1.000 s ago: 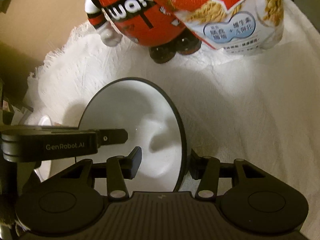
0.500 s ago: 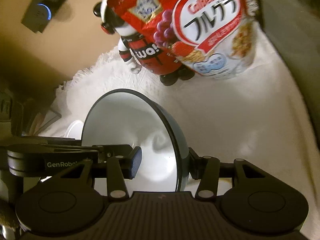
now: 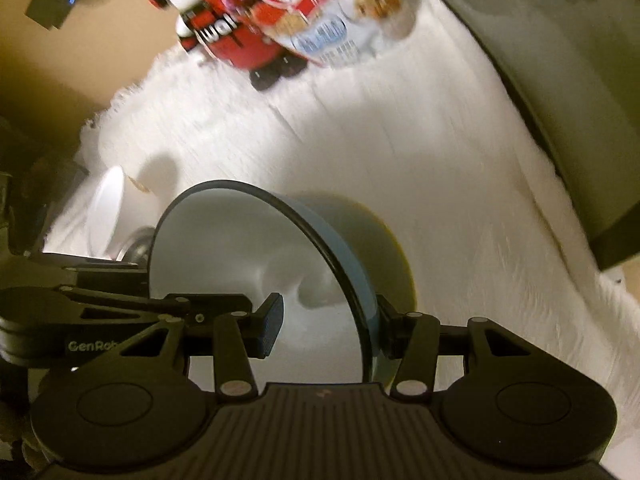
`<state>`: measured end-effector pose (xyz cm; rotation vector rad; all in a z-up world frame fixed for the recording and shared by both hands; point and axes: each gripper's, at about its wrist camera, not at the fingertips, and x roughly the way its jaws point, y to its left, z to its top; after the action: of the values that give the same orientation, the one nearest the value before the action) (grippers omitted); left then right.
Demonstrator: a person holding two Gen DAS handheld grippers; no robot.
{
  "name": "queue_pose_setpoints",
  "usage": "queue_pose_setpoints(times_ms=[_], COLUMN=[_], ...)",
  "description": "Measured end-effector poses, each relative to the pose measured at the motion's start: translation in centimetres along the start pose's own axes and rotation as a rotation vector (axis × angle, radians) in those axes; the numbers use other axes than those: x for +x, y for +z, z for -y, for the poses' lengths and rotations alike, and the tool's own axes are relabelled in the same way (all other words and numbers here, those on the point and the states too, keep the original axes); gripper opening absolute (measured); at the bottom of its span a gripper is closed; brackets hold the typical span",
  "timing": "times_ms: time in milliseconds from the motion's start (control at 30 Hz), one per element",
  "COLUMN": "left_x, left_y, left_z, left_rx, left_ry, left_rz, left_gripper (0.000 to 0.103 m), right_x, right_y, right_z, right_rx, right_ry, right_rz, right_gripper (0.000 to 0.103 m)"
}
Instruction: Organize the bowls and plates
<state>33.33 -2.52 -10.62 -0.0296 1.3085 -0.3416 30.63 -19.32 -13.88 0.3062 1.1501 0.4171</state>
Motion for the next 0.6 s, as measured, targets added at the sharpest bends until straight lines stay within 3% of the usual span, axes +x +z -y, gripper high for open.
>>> queue_pose_setpoints(times_ms=[167, 300, 367, 467, 600], left_x=[-0.7, -2.1, -3.2, -4.3, -4.4], left_y=[-1.0, -1.3, -1.5, -2.0, -2.4], left_z=[0.2, -0.7, -1.4, -1.7, -1.9], left_rx=[0.049, 0.031, 0.009, -0.007, -0.015], left_ry=[0.052, 0.060, 0.020, -0.001, -0.012], left_rz=[0.043, 0.094, 0.118, 0.147, 0.156], left_gripper=[0.026, 0.026, 0.019, 0.019, 0.019], right_x=[0.7, 0.7, 0.5, -0.1, -1.7], right_y=[-0.7, -0.6, -0.4, -0.1, -0.2], right_z=[-0.3, -1.1, -1.3, -1.4, -2.5], right_rx=[-0.058, -0.114, -0.124, -0.125, -0.190], right_ry=[-0.038, -0.083, -0.090, -0.101, -0.173], right_rz=[0.024, 0.037, 0.040, 0.054, 0.140], right_gripper=[0.048, 0.048, 0.048, 0.048, 0.048])
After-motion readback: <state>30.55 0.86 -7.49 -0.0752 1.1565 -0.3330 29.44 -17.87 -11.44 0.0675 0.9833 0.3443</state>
